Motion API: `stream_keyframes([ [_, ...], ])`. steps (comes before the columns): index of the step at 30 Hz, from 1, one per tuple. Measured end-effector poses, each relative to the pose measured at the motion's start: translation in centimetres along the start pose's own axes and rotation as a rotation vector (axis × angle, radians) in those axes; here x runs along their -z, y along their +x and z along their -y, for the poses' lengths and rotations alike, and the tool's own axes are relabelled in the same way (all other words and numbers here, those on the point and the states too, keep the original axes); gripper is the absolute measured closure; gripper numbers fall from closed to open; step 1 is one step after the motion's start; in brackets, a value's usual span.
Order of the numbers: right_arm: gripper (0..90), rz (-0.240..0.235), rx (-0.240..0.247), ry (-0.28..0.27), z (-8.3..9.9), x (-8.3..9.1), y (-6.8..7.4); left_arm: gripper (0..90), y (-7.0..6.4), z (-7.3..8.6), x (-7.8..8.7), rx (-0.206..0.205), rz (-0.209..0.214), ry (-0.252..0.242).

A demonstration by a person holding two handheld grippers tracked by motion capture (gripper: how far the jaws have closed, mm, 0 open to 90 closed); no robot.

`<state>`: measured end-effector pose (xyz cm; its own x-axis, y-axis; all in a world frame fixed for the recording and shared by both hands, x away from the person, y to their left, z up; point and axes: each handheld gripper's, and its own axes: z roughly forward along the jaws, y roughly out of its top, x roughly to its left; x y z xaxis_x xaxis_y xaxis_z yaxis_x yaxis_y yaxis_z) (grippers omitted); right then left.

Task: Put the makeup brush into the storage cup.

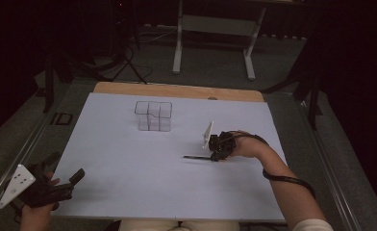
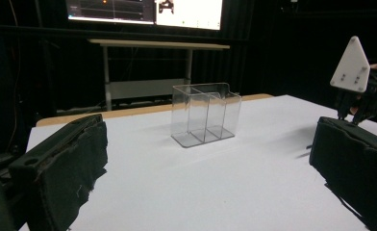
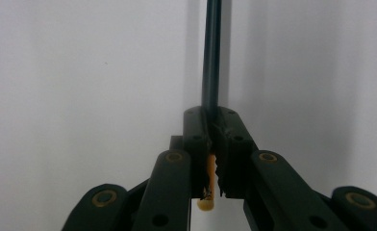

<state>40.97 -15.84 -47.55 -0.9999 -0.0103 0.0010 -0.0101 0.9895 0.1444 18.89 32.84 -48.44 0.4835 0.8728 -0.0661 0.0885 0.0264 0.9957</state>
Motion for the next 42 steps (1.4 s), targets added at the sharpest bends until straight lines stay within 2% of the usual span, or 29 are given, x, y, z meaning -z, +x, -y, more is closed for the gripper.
stream_keyframes([
  [12, 83.9, 0.019, 0.002, -0.009, 0.1, 2.5, 0.5, 0.5, -0.2, -0.1, -0.2, -0.003, 0.016, 0.005],
  [29, 83.9, 0.032, 0.028, 0.022, -0.5, 5.5, 1.3, 0.5, -0.6, -0.3, -0.6, -0.014, 0.051, 0.016],
  [34, 83.9, 0.040, 0.047, 0.013, -1.0, 6.6, 1.5, 0.5, -0.9, -0.6, -0.8, -0.018, 0.081, 0.022],
  [37, 83.9, 0.047, 0.061, 0.020, -1.3, 7.1, 1.7, 0.5, -1.3, -1.0, -1.3, -0.019, 0.123, 0.035],
  [42, 83.9, 0.061, 0.083, 0.016, -1.9, 8.3, 2.2, 0.5, -2.3, -2.0, -2.4, -0.054, 0.197, 0.065],
])
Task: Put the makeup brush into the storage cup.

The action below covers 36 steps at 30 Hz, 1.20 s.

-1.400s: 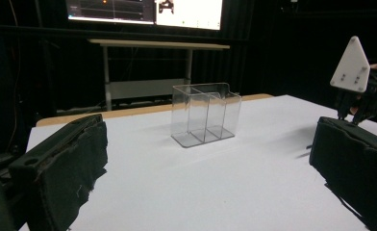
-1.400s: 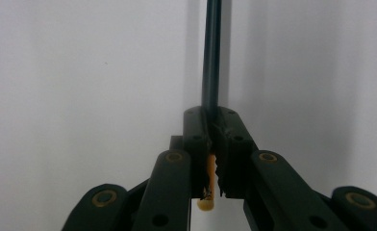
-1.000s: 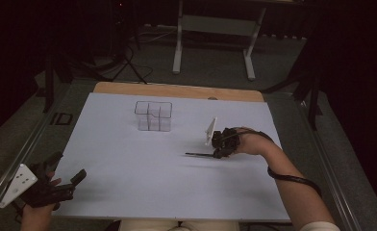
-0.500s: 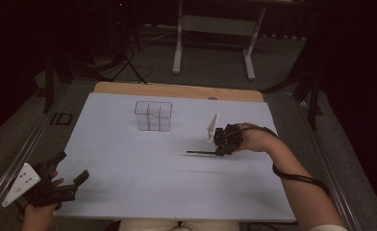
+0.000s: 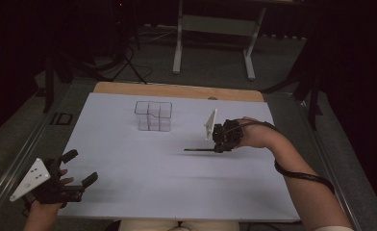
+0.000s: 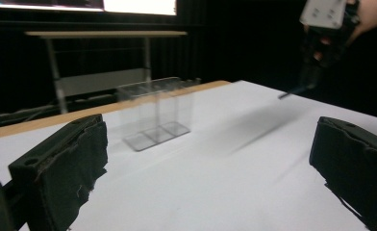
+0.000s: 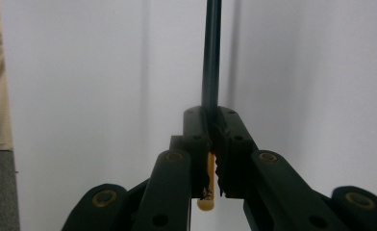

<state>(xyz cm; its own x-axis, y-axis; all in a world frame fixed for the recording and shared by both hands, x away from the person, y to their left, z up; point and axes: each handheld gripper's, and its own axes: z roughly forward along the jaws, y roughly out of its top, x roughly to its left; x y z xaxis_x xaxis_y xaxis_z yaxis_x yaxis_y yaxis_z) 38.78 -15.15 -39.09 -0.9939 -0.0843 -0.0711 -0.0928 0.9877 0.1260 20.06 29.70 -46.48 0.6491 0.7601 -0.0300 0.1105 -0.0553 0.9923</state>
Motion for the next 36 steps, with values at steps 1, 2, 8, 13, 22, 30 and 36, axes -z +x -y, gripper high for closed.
stream_keyframes([
  [1, 83.9, 0.005, 0.010, 0.000, -0.1, 0.2, 0.1, 0.5, -0.1, -0.2, -0.3, -0.004, 0.012, 0.005],
  [2, 83.9, 0.006, 0.008, 0.002, -0.3, 0.5, 0.2, 0.5, -0.2, -0.4, -0.5, -0.006, 0.032, 0.008],
  [8, 83.9, 0.029, 0.046, -0.011, -1.2, 1.9, 0.9, 0.5, -0.7, -1.3, -2.1, -0.001, 0.140, 0.008],
  [13, 83.8, 0.039, 0.069, -0.019, -1.9, 2.6, 1.4, 0.4, -0.9, -2.1, -3.8, 0.028, 0.225, 0.009],
  [22, 83.9, 0.045, 0.102, -0.014, -2.8, 3.2, 2.0, 0.4, -1.8, -3.3, -6.9, 0.059, 0.363, 0.088],
  [30, 83.9, 0.057, 0.149, -0.015, -4.1, 3.8, 2.6, 6.5, -3.0, -3.9, -9.3, 0.003, 0.397, 0.109],
  [36, 83.8, 0.058, 0.176, -0.017, -5.0, 3.7, 2.9, 15.8, -4.0, -4.1, -11.2, -0.018, 0.429, 0.134],
])
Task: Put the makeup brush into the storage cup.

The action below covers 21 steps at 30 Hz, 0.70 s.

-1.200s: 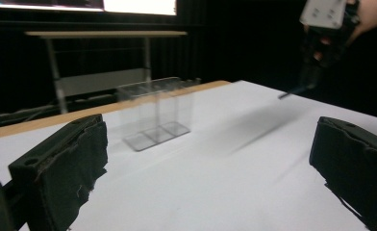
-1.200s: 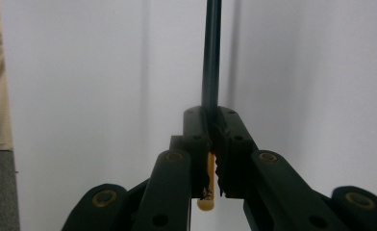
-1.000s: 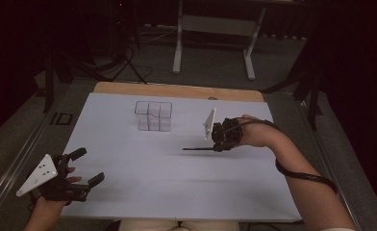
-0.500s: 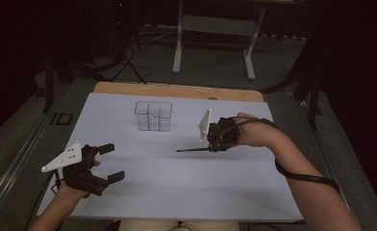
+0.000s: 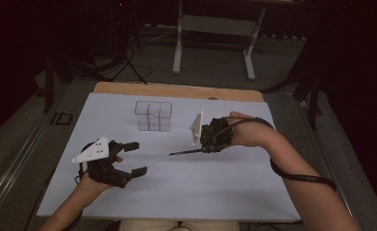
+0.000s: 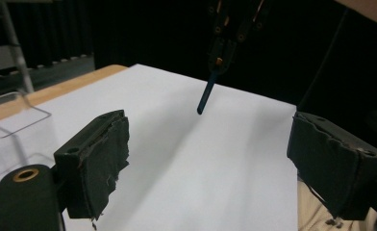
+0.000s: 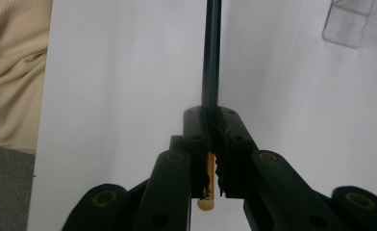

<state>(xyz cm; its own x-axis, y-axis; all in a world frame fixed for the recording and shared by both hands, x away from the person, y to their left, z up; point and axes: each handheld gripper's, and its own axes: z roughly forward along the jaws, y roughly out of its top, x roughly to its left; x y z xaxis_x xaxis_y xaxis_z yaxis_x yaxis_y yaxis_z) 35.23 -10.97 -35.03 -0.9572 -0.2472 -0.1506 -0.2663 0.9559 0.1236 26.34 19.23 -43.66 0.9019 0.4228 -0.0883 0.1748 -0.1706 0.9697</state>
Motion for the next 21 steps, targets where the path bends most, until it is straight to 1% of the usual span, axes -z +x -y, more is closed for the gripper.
stream_keyframes([
  [2, 83.8, 0.001, 0.008, -0.003, -0.3, 0.0, 0.0, 19.0, 0.0, -0.1, -0.6, -0.002, 0.019, 0.007],
  [4, 83.8, 0.004, 0.018, -0.003, -0.6, 0.0, 0.1, 21.0, 0.1, -0.2, -1.3, 0.005, 0.030, 0.024],
  [5, 83.8, 0.004, 0.018, -0.003, -0.6, 0.0, 0.1, 21.8, 0.1, -0.2, -1.3, 0.005, 0.030, 0.024],
  [6, 83.9, 0.005, 0.024, -0.005, -0.8, 0.1, 0.1, 21.8, 0.2, -0.2, -1.9, 0.014, 0.039, 0.039],
  [7, 83.9, 0.002, 0.025, -0.004, -1.1, 0.1, 0.2, 23.7, 0.2, -0.2, -2.2, 0.014, 0.039, 0.049],
  [8, 83.9, 0.003, 0.033, -0.007, -1.2, 0.1, 0.2, 23.9, 0.3, -0.2, -2.6, 0.020, 0.051, 0.059],
  [10, 83.8, 0.003, 0.043, -0.005, -1.6, 0.1, 0.3, 25.1, 0.3, -0.2, -3.2, 0.019, 0.056, 0.079],
  [11, 83.8, 0.003, 0.043, -0.005, -1.6, 0.1, 0.3, 26.1, 0.3, -0.2, -3.2, 0.019, 0.056, 0.079],
  [12, 83.8, 0.001, 0.046, -0.004, -1.8, 0.1, 0.4, 26.1, 0.2, -0.2, -3.8, 0.019, 0.066, 0.083],
  [13, 83.9, 0.002, 0.059, 0.000, -2.2, 0.0, 0.4, 29.3, 0.1, -0.2, -4.1, 0.019, 0.070, 0.088],
  [16, 83.9, 0.000, 0.077, 0.007, -2.7, -0.2, 0.6, 31.9, 0.0, -0.4, -4.8, 0.018, 0.085, 0.105],
  [19, 83.8, -0.004, 0.087, 0.010, -3.0, -0.2, 0.6, 32.8, -0.1, -0.5, -5.2, 0.012, 0.094, 0.121],
  [20, 83.8, -0.004, 0.091, 0.016, -3.1, -0.3, 0.6, 35.9, -0.1, -0.6, -5.4, 0.012, 0.099, 0.123],
  [21, 83.8, -0.009, 0.097, 0.020, -3.3, -0.4, 0.7, 36.7, -0.1, -0.6, -5.5, 0.008, 0.101, 0.131],
])
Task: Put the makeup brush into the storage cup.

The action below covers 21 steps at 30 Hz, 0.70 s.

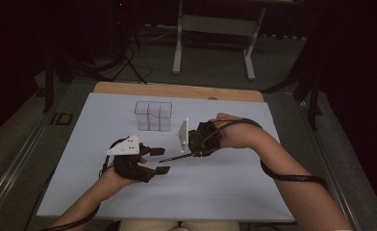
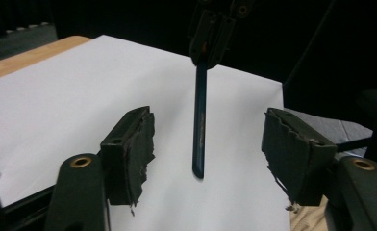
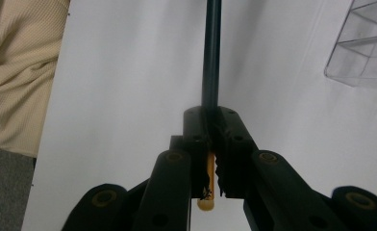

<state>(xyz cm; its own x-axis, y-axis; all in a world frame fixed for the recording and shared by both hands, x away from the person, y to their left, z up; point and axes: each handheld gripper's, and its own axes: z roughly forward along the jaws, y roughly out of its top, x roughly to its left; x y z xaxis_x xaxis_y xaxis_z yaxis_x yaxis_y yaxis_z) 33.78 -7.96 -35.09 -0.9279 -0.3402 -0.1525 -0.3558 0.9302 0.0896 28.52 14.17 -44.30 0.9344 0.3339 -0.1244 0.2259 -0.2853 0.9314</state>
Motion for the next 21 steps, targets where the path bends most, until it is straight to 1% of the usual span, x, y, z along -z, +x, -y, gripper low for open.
stream_keyframes([
  [2, 83.9, -0.002, 0.010, 0.011, -0.2, -0.1, 0.1, 39.7, 0.0, -0.1, -0.2, 0.002, 0.011, 0.003],
  [3, 83.8, -0.006, 0.012, 0.018, -0.4, -0.2, 0.1, 43.2, 0.0, -0.1, -0.3, 0.002, 0.011, 0.005],
  [4, 83.8, -0.005, 0.018, 0.024, -0.5, -0.2, 0.1, 43.5, 0.0, -0.2, -0.4, 0.003, 0.016, 0.010],
  [7, 83.9, -0.010, 0.025, 0.032, -0.8, -0.4, 0.1, 48.2, 0.0, -0.3, -0.8, 0.007, 0.028, 0.042],
  [8, 83.8, -0.010, 0.026, 0.035, -0.9, -0.4, 0.1, 49.7, 0.0, -0.3, -1.0, 0.007, 0.027, 0.062],
  [12, 83.8, -0.014, 0.034, 0.041, -1.3, -0.6, 0.1, 53.6, 0.1, -0.3, -1.6, 0.011, 0.039, 0.099],
  [14, 83.8, -0.017, 0.042, 0.044, -1.6, -0.6, 0.2, 57.0, 0.2, -0.3, -1.9, 0.009, 0.044, 0.116],
  [15, 83.8, -0.016, 0.045, 0.045, -1.6, -0.6, 0.2, 58.0, 0.2, -0.4, -2.0, 0.015, 0.054, 0.125],
  [17, 83.8, -0.018, 0.047, 0.052, -1.8, -0.7, 0.3, 60.0, 0.3, -0.4, -2.2, 0.017, 0.055, 0.135],
  [21, 83.8, -0.025, 0.064, 0.061, -2.3, -1.0, 0.4, 67.1, 0.4, -0.5, -2.7, 0.023, 0.050, 0.147],
])
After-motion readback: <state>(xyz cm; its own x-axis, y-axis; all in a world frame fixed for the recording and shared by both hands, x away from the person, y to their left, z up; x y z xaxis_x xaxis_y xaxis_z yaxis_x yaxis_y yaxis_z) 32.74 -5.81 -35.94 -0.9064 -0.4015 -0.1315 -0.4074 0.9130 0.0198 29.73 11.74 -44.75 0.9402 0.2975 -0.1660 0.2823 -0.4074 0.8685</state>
